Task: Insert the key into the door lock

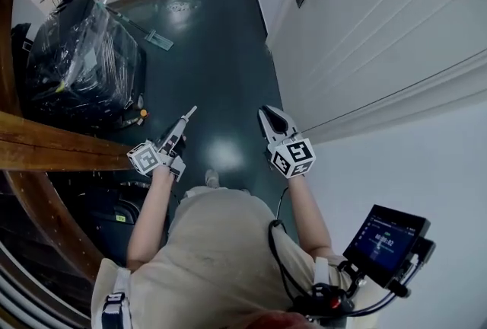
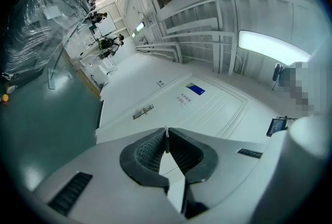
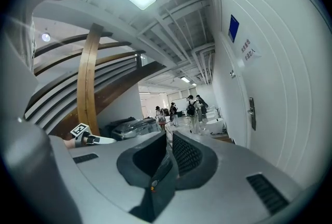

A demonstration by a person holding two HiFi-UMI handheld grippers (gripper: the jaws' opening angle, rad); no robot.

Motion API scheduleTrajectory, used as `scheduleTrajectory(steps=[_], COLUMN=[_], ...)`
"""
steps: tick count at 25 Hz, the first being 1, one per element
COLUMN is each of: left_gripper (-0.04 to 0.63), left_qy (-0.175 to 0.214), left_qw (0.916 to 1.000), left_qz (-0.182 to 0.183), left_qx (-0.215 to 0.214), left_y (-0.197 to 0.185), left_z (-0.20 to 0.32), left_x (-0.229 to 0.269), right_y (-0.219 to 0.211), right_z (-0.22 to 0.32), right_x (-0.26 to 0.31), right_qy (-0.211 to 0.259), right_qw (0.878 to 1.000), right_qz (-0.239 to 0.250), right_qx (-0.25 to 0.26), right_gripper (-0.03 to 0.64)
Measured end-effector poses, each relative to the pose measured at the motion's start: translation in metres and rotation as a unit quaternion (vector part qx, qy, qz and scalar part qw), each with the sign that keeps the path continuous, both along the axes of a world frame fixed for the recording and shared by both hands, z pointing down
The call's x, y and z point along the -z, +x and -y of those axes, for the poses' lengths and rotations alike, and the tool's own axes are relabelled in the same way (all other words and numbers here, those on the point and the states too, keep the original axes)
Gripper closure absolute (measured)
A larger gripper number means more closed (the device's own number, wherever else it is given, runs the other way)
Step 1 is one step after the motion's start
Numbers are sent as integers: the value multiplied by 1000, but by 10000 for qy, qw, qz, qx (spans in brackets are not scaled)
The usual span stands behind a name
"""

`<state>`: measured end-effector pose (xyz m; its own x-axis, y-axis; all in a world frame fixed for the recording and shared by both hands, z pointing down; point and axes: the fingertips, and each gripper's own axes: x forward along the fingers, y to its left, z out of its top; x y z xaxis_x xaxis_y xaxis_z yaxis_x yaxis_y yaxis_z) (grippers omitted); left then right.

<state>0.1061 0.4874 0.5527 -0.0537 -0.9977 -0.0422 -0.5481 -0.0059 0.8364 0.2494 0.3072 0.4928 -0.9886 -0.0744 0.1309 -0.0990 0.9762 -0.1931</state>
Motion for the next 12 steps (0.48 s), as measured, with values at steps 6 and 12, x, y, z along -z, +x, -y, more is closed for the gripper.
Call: scheduleTrajectory(steps=[6,12], left_gripper=[560,560], left_qy=[144,238], left_qw=[9998,9991], left_qz=[-106,61], left_qx=[-120,-337], left_y=[-34,-68], left_z=[1,14], left_x=[5,1], right_y=[-31,-67], right_z=[11,17], right_x=[-2,-8], right_qy=[96,175], right_qw=[9997,9993], right_qz=[-107,-35], right_qx=[-199,-337], right_gripper=[594,594])
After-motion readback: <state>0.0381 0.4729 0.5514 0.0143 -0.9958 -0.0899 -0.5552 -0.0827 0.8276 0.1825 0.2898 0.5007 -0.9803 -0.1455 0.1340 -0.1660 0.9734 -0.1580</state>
